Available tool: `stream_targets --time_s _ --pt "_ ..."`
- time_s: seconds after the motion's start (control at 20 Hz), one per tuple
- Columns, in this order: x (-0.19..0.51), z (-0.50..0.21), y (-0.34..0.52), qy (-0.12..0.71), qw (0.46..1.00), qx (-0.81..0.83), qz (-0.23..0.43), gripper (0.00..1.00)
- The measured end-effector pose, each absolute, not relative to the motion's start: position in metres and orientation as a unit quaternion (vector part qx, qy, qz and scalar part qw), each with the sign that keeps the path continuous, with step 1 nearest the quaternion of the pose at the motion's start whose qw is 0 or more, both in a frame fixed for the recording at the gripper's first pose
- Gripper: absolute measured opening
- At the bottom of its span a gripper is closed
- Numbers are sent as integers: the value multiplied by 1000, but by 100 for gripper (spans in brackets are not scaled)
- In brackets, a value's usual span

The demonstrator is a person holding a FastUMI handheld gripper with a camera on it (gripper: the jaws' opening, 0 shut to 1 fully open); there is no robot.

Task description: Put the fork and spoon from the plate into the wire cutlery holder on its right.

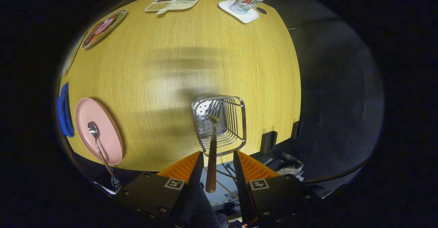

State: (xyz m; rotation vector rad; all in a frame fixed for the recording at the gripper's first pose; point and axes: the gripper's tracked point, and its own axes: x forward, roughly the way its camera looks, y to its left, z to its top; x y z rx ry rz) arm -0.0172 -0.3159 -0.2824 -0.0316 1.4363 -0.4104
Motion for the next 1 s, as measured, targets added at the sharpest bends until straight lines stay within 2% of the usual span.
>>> stream_targets --time_s 0.25,0.65,1.0 --pt "1 -259 -297 603 772 11 -200 54" --pt "-11 -230 -248 590 772 -15 -235 54" --pt "7 -243 -160 586 789 -40 -178 54"
